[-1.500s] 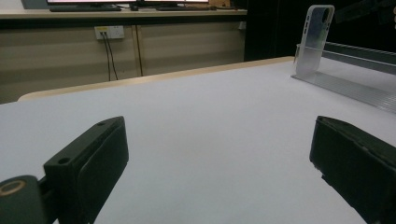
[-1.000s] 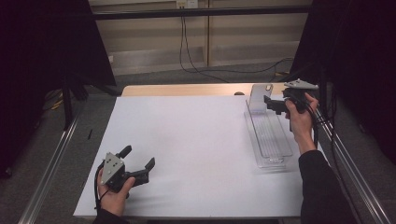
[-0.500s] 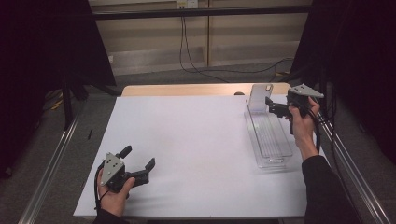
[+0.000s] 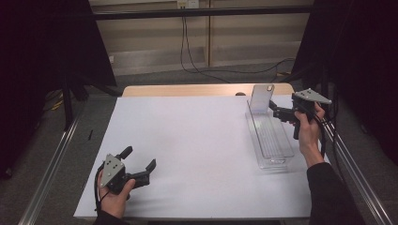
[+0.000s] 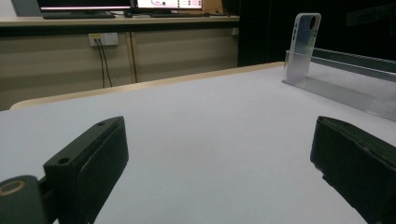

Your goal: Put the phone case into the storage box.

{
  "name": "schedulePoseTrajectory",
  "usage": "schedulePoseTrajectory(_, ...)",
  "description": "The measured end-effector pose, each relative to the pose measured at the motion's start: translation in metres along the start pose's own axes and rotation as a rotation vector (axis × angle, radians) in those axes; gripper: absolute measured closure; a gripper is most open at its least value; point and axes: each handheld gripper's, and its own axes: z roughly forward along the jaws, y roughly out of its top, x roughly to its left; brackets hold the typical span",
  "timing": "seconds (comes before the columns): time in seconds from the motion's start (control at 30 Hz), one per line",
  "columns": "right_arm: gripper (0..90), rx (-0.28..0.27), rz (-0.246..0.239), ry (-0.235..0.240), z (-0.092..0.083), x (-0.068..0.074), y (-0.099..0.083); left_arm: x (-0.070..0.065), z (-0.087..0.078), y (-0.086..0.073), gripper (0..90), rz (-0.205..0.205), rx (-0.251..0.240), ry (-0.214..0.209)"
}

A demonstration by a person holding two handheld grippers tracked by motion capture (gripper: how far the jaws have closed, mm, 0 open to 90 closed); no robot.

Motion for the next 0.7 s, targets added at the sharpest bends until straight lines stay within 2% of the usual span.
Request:
schedulePoseTrajectory(0.07, 4.6, 0.008, -0.013, -0.003, -0.003, 0.001, 0.000, 0.000, -0.001, 0.000, 4.2, 0.000, 0.000, 0.001)
schedulePoseTrajectory(0.13, 4.5, 0.006, -0.010, 0.013, -0.008, 0.002, 0.000, 0.000, -0.001, 0.000, 4.2, -0.001, -0.004, 0.002)
schedulePoseTrajectory(0.27, 4.6, 0.006, -0.008, -0.005, -0.016, 0.003, -0.001, 0.000, -0.003, 0.000, 4.2, -0.004, -0.007, 0.007)
schedulePoseTrajectory(0.43, 0.1, -0.035, 0.029, 0.032, -0.028, 0.001, -0.006, -0.001, -0.003, 0.000, 4.3, -0.007, -0.009, 0.003)
schedulePoseTrajectory(0.53, 0.2, -0.035, 0.022, 0.014, -0.031, 0.002, -0.009, -0.001, -0.003, 0.000, 4.3, -0.013, -0.015, 0.002)
schedulePoseTrajectory(0.6, 0.0, -0.051, 0.040, 0.043, -0.034, 0.001, -0.011, 0.000, -0.004, 0.001, 4.3, -0.007, -0.011, -0.001)
schedulePoseTrajectory(0.7, 0.9, -0.066, 0.034, 0.024, -0.038, 0.003, -0.013, -0.001, -0.003, 0.001, 4.3, -0.007, -0.010, -0.005)
